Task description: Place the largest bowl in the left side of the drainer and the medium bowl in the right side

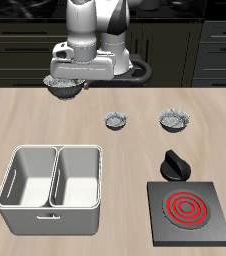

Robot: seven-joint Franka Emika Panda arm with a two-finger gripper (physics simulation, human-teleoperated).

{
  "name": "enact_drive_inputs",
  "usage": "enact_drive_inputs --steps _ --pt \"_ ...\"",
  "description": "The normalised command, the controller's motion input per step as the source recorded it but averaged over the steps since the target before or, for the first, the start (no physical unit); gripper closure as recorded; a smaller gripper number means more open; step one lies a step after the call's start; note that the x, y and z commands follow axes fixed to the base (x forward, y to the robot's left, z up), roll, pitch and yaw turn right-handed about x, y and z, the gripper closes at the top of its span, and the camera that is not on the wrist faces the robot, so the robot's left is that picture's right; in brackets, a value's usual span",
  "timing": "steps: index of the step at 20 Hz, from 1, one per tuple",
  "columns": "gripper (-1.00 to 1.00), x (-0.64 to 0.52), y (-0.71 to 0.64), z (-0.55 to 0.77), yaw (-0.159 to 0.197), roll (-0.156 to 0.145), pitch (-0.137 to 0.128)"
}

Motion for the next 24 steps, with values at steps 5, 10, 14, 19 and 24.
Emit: enact_drive_inputs --steps 5,10,14,19,24 --pt "1.00 -0.04 0.12 0.37 0.005 -0.009 -0.033" --pt "1.00 -0.02 0.13 0.44 0.006 -0.014 -0.045" --pt "1.00 -0.03 0.13 0.33 -0.011 0.009 -0.035" --pt "1.00 -0.03 0.22 0.25 0.019 0.011 -0.019" --pt "1.00 0.00 0.10 0.19 0.004 -0.004 -0.006"
